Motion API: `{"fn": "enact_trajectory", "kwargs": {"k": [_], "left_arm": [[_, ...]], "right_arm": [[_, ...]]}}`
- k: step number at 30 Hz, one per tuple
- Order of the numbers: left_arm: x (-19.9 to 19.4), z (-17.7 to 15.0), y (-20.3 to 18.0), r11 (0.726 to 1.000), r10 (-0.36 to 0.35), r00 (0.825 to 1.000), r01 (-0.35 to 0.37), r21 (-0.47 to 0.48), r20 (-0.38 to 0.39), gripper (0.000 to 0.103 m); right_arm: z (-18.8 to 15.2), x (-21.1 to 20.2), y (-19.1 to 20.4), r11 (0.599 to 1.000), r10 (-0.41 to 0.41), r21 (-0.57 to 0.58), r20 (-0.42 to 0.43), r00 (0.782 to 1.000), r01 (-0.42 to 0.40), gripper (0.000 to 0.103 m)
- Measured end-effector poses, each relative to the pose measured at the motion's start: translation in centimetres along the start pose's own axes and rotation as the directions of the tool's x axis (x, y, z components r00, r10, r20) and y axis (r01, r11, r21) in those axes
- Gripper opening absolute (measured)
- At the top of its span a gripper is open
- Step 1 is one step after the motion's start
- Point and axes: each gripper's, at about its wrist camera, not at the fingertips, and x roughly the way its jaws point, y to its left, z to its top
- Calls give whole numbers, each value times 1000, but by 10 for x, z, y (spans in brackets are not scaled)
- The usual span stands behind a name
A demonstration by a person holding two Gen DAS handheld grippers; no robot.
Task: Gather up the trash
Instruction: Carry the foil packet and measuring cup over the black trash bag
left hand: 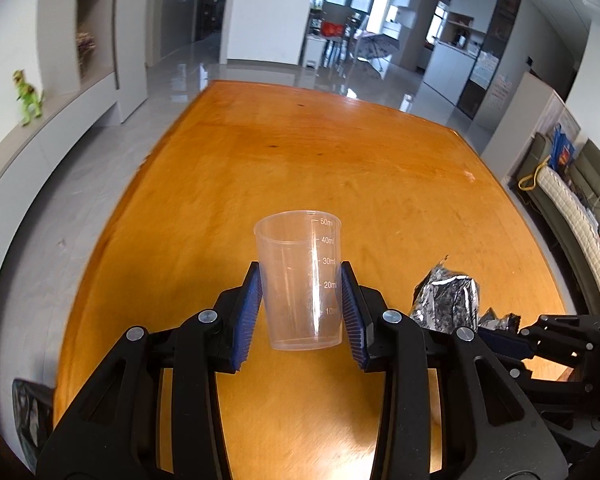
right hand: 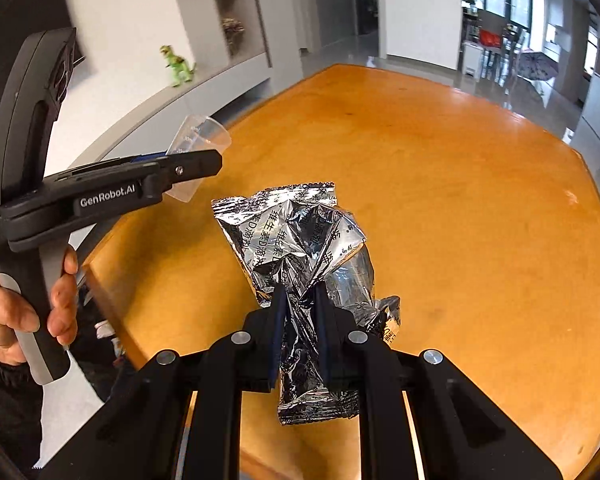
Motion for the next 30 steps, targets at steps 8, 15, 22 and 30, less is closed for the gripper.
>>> {"fn": "enact_trajectory", "kwargs": {"k": [8, 15, 22, 30], "left_arm": [[-41, -36, 41, 997, 57, 998, -55, -59, 37, 38], [-71, -78, 82, 985, 124, 990, -116, -125, 63, 38], [-99, -116, 134, 959, 188, 980, -167, -230, 71, 38], [-138, -171, 196, 891, 312, 948, -271, -364, 57, 39]], "right_arm": [[-8, 5, 64, 993, 84, -84, -12, 996, -84, 16], [-13, 11, 128, 971, 165, -171, -44, 985, -170, 16], [-18, 27, 178, 941, 240, -223, -95, 966, -255, 16], [-21, 48, 233, 898, 320, -263, -164, 933, -354, 16]]}}
